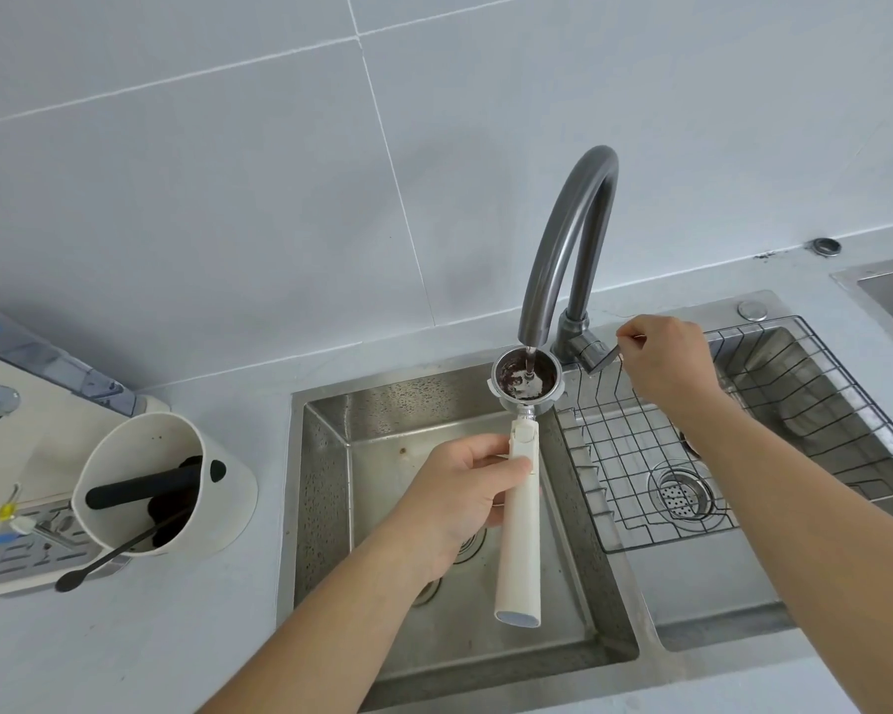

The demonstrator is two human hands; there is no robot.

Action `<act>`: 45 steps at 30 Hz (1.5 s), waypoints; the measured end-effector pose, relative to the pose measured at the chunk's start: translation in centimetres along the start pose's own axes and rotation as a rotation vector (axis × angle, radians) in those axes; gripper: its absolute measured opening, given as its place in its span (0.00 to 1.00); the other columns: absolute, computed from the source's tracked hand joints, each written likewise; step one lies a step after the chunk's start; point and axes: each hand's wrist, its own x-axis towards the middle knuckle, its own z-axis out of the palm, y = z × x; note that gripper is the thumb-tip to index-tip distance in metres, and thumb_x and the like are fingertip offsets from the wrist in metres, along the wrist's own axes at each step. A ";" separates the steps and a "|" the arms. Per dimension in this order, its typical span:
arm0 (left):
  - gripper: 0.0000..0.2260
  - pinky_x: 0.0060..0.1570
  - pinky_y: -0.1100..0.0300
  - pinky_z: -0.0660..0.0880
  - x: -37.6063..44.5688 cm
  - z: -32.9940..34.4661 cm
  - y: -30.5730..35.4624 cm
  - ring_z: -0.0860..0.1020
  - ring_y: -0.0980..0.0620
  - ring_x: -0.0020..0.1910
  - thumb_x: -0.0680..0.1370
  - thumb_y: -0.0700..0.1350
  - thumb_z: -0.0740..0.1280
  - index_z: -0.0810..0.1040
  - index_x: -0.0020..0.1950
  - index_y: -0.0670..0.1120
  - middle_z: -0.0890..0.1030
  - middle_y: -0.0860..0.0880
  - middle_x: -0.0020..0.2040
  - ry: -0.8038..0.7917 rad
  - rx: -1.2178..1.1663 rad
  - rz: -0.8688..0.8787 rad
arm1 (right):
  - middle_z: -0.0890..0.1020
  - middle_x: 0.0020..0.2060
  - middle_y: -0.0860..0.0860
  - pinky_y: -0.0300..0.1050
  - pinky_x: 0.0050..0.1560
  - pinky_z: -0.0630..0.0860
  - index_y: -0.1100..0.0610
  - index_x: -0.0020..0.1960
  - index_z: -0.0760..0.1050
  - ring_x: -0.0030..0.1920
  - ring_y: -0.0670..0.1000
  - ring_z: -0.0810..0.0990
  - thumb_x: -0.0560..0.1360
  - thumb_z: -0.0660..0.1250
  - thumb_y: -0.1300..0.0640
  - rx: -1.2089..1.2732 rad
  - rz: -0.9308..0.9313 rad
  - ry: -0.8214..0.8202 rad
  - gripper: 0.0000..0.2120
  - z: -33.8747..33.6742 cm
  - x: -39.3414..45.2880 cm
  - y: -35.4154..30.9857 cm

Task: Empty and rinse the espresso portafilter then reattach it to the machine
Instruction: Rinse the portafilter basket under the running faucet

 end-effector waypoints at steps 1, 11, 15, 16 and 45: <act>0.08 0.52 0.50 0.80 0.0 0.0 0.0 0.83 0.47 0.45 0.77 0.37 0.67 0.83 0.52 0.46 0.84 0.45 0.44 -0.004 -0.001 -0.005 | 0.86 0.43 0.58 0.45 0.43 0.74 0.61 0.50 0.83 0.42 0.57 0.79 0.78 0.62 0.61 0.003 -0.002 0.000 0.11 0.0 0.0 0.0; 0.07 0.52 0.45 0.79 0.4 -1.2 -0.9 0.83 0.46 0.43 0.76 0.37 0.68 0.83 0.48 0.46 0.84 0.41 0.43 0.057 0.058 -0.031 | 0.86 0.42 0.57 0.48 0.45 0.78 0.60 0.50 0.83 0.43 0.58 0.81 0.78 0.62 0.61 0.008 -0.002 -0.003 0.10 -0.1 0.0 0.0; 0.08 0.41 0.51 0.79 1.4 -2.0 -2.0 0.83 0.47 0.42 0.74 0.38 0.70 0.83 0.45 0.51 0.85 0.45 0.45 0.141 0.163 0.000 | 0.86 0.41 0.57 0.46 0.43 0.77 0.60 0.49 0.83 0.41 0.57 0.80 0.78 0.62 0.61 0.001 0.004 -0.011 0.10 0.0 0.0 -0.1; 0.08 0.40 0.54 0.78 1.6 -2.1 -2.3 0.82 0.48 0.41 0.74 0.38 0.70 0.83 0.44 0.53 0.85 0.46 0.44 0.158 0.180 0.007 | 0.86 0.41 0.57 0.45 0.43 0.76 0.60 0.49 0.83 0.41 0.57 0.80 0.78 0.62 0.61 0.000 0.004 -0.011 0.10 0.0 0.0 -0.1; 0.11 0.40 0.56 0.78 3.8 -0.9 -2.5 0.80 0.47 0.38 0.77 0.39 0.67 0.78 0.57 0.35 0.81 0.40 0.45 -0.008 -0.412 -0.315 | 0.86 0.42 0.58 0.52 0.45 0.80 0.61 0.49 0.83 0.41 0.60 0.81 0.77 0.62 0.62 -0.018 0.014 -0.003 0.11 0.0 -0.2 -0.4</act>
